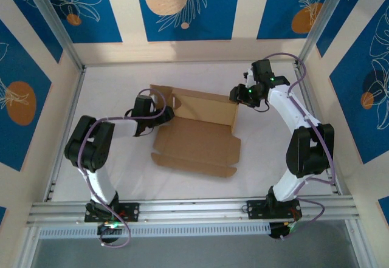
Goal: Fold the paper box
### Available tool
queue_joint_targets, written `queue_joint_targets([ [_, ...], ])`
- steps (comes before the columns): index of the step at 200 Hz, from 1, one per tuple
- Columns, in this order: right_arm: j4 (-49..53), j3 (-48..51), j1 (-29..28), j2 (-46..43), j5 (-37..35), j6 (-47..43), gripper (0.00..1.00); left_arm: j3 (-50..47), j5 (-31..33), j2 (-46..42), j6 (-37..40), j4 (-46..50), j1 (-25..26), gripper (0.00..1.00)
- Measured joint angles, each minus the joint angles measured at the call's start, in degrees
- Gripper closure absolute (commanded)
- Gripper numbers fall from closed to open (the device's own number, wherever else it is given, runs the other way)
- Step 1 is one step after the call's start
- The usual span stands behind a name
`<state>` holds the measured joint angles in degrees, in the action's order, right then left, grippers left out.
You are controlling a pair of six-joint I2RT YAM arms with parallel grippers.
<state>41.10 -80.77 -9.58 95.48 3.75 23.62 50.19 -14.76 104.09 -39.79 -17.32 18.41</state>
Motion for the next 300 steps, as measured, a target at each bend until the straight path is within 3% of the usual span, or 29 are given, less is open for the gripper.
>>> queue_joint_targets([
  [126, -1.2, 4.8, -1.9, -4.5, 0.0, 0.0, 0.51, -6.4, -10.7, 3.6, -10.3, -22.5, 0.2, 0.30],
  [227, -2.5, 5.5, -3.4, -4.7, -0.8, 0.0, 0.52, -5.3, -10.0, 2.5, -5.0, -17.0, 2.6, 0.30],
  [300, -2.5, 5.5, -3.6, -4.7, -1.4, 0.0, 0.52, -1.1, -5.3, 2.6, -0.6, -8.3, 4.8, 0.29],
])
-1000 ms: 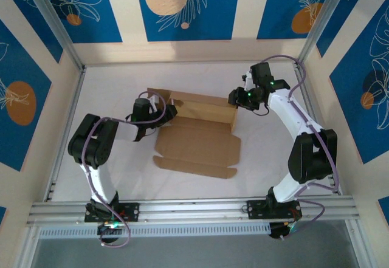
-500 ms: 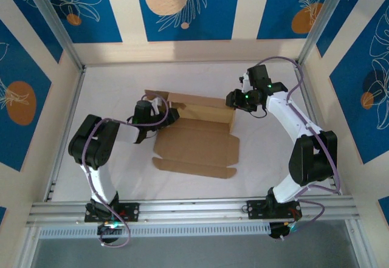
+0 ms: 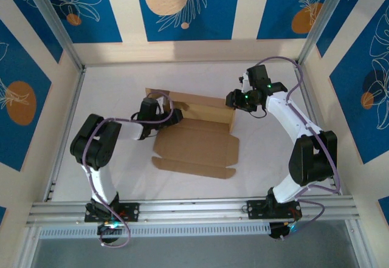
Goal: Fold the paper box
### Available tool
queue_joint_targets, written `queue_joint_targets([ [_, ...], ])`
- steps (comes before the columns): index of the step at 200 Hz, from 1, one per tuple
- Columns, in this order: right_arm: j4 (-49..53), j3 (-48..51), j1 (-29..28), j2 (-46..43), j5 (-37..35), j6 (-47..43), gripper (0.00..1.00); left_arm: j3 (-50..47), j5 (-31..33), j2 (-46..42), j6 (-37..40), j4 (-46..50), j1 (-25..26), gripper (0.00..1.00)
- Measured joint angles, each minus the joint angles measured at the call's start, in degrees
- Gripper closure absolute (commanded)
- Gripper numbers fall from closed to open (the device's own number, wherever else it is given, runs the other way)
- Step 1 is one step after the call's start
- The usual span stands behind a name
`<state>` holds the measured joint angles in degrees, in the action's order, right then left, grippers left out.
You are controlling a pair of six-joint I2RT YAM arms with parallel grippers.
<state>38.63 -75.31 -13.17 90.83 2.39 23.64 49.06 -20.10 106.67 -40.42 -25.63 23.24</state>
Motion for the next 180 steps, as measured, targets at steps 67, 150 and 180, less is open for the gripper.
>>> queue_joint_targets([
  [67, 1.3, -0.8, -0.5, 0.0, -1.3, -0.1, 0.52, 1.1, 4.2, -3.0, 3.8, 7.7, 1.9, 0.27],
  [150, 3.0, -1.7, -1.2, 0.0, -3.7, -1.6, 0.52, 0.4, 15.3, -35.9, 15.0, 28.5, 2.2, 0.27],
  [180, 3.0, -1.7, -1.9, -0.2, -4.0, -1.8, 0.52, 5.3, 20.4, -37.4, 19.9, 34.7, -1.0, 0.22],
])
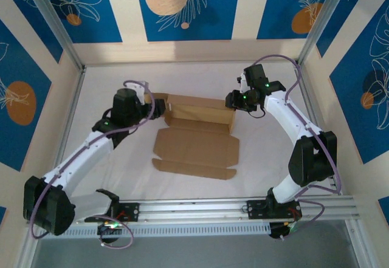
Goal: Fold the paper box
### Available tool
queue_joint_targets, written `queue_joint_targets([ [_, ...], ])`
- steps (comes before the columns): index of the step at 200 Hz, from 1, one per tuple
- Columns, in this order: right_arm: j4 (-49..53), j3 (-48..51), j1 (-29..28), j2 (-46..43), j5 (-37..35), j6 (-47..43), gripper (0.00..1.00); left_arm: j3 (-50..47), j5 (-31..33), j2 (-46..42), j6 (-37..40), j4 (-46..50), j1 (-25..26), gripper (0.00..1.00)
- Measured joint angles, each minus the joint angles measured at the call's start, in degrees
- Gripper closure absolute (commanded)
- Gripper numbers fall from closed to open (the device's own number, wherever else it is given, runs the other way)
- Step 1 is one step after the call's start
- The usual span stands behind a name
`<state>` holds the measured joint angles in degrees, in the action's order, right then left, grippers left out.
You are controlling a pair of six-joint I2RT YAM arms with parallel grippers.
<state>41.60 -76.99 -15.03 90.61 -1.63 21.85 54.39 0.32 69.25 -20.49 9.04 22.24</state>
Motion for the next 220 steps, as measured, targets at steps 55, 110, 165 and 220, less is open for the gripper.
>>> queue_joint_targets([
  [55, -0.5, 0.3, -0.7, -0.1, 0.2, 0.1, 0.52, 12.4, -4.6, 18.1, 1.1, 0.3, -11.2, 0.16],
  [110, -0.5, 0.3, -0.9, -0.1, 0.6, 0.8, 0.52, 19.2, -21.4, 32.3, -0.3, -3.3, -13.9, 0.20],
  [165, -1.4, 0.7, -0.9, 0.0, 0.3, 2.5, 0.51, 11.5, -28.6, 27.6, -7.3, -8.5, -13.9, 0.22],
  [220, -1.5, 0.7, -1.0, 0.2, 0.5, 3.3, 0.51, 3.3, -34.2, 23.0, -18.0, -14.4, -13.7, 0.23],
])
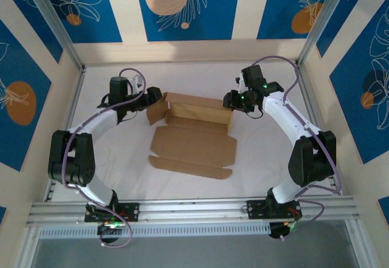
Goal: Fold the paper box
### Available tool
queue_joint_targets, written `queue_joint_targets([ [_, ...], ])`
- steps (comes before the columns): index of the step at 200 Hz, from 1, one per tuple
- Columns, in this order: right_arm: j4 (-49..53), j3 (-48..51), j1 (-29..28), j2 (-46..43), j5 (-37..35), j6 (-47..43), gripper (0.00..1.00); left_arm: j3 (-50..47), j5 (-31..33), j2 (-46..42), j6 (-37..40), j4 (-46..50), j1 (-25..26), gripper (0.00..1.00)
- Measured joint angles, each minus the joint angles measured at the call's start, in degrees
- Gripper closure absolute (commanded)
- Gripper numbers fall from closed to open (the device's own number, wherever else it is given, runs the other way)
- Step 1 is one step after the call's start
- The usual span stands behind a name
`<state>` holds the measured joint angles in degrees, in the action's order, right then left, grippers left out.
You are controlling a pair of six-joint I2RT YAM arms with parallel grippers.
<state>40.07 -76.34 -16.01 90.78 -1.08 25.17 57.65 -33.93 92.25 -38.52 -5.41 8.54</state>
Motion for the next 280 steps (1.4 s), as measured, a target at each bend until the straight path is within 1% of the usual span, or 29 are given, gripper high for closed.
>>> queue_joint_targets([
  [40, -0.5, 0.0, 0.0, 0.2, 0.0, 0.3, 0.51, -4.7, -2.6, -1.9, -7.6, -6.4, 2.0, 0.23],
  [58, -0.5, 0.0, -0.1, 0.2, 0.1, 0.4, 0.51, -6.2, -3.7, -2.7, -9.2, -9.4, 3.2, 0.23],
  [82, -0.5, 0.0, -0.2, 0.2, 0.3, 0.4, 0.51, -8.8, -5.7, -2.8, -9.7, -14.9, 4.2, 0.26],
  [104, -0.5, 0.0, -0.2, 0.2, 0.3, 0.1, 0.51, -10.2, -6.1, -3.8, -6.5, -15.6, 4.5, 0.28],
  [127, -0.7, 0.0, -0.2, 0.4, 0.5, -0.5, 0.51, -10.3, -5.6, -6.8, 0.7, -14.1, 4.5, 0.32],
  [138, -0.9, 0.0, -0.2, 0.5, 0.7, -0.9, 0.51, -10.9, -5.6, -8.3, 4.3, -14.9, 4.6, 0.32],
  [147, -1.2, 0.0, -0.1, 0.6, 1.0, -1.2, 0.51, -12.4, -5.7, -9.4, 6.8, -17.2, 4.6, 0.33],
  [158, -1.4, 0.0, -0.1, 0.6, 1.2, -1.4, 0.51, -15.7, -5.7, -10.6, 9.1, -22.2, 4.7, 0.35],
  [176, -1.5, 0.0, -0.1, 0.7, 1.5, -1.8, 0.51, -20.5, -5.3, -11.2, 10.4, -29.6, 4.7, 0.37],
  [189, -1.6, 0.0, -0.1, 0.9, 1.6, -2.0, 0.51, -21.6, -4.1, -11.2, 10.7, -32.3, 4.6, 0.36],
  [206, -1.9, 0.0, -0.1, 0.9, 1.6, -2.3, 0.51, -21.4, -0.6, -12.0, 11.6, -31.4, 4.5, 0.35],
  [227, -2.0, 0.0, -0.1, 0.9, 1.8, -2.4, 0.51, -20.1, 5.8, -15.9, 15.2, -24.3, 4.3, 0.32],
  [246, -2.0, 0.0, -0.1, 0.9, 2.0, -2.4, 0.51, -17.7, 12.4, -20.4, 20.2, -17.3, 4.3, 0.28],
  [256, -2.0, 0.0, -0.1, 0.9, 2.2, -2.4, 0.51, -16.5, 15.9, -22.8, 23.3, -14.0, 4.3, 0.27],
  [280, -2.0, 0.0, -0.1, 1.0, 2.4, -2.6, 0.51, -15.6, 20.9, -26.1, 29.9, -9.0, 4.3, 0.23],
])
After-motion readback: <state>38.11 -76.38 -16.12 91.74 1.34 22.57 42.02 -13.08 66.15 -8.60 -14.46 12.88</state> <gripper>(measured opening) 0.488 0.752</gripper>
